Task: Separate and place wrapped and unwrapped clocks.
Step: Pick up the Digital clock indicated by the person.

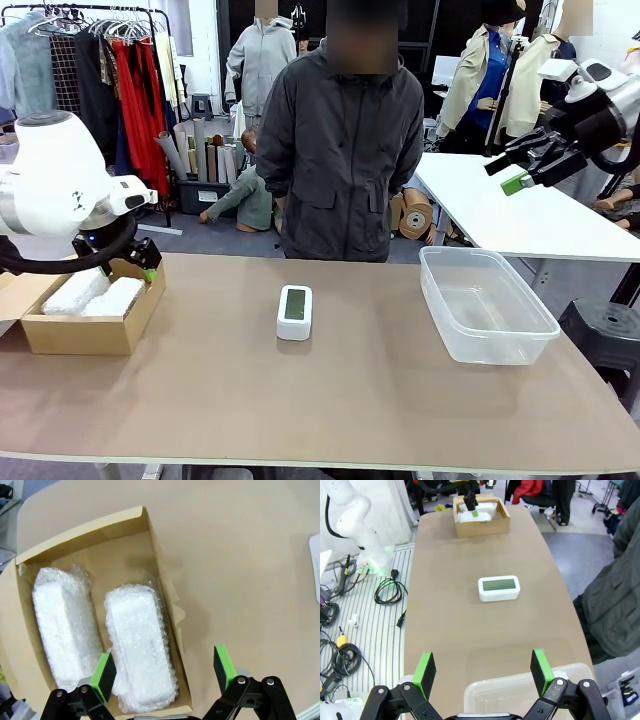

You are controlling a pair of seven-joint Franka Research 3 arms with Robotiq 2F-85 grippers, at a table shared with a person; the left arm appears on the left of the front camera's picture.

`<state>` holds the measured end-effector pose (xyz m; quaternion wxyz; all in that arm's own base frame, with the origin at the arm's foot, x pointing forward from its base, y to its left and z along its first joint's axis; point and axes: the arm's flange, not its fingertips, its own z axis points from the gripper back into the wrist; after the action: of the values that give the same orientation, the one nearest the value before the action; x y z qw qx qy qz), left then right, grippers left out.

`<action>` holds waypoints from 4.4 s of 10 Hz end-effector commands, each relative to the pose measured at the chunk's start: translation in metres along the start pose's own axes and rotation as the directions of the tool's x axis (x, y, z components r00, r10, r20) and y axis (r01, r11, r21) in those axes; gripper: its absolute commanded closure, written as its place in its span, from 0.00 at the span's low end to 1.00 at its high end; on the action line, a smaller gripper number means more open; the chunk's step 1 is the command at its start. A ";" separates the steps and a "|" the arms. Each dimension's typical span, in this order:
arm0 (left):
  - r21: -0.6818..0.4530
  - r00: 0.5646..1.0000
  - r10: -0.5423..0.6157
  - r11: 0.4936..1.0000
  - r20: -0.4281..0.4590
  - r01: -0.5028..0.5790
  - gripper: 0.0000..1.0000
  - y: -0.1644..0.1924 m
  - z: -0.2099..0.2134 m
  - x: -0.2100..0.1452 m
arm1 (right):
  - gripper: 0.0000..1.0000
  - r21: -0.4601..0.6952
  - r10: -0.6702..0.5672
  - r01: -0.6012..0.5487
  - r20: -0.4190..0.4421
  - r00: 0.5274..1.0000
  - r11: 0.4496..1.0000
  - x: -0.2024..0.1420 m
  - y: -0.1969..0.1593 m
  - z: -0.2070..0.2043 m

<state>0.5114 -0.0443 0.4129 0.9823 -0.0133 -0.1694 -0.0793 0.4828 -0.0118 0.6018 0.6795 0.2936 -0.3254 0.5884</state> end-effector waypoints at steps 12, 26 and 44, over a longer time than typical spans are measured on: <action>-0.709 0.953 -0.298 0.685 -0.064 0.166 0.00 0.006 0.054 0.026 | 0.00 0.002 0.005 -0.005 0.004 1.000 1.000 0.002 0.000 0.000; -0.336 0.327 -0.475 0.069 0.817 0.939 0.00 -0.032 0.123 0.056 | 0.00 0.002 0.005 -0.005 0.004 1.000 1.000 0.002 0.000 0.000; -0.200 0.211 -0.694 0.098 0.689 0.975 0.00 0.009 0.107 0.056 | 0.00 0.002 0.005 -0.005 0.004 1.000 1.000 0.002 0.000 0.000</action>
<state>0.5304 -0.0392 0.5314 0.6093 -0.2433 -0.3173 -0.6847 0.4829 -0.0118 0.6017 0.6795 0.2936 -0.3253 0.5884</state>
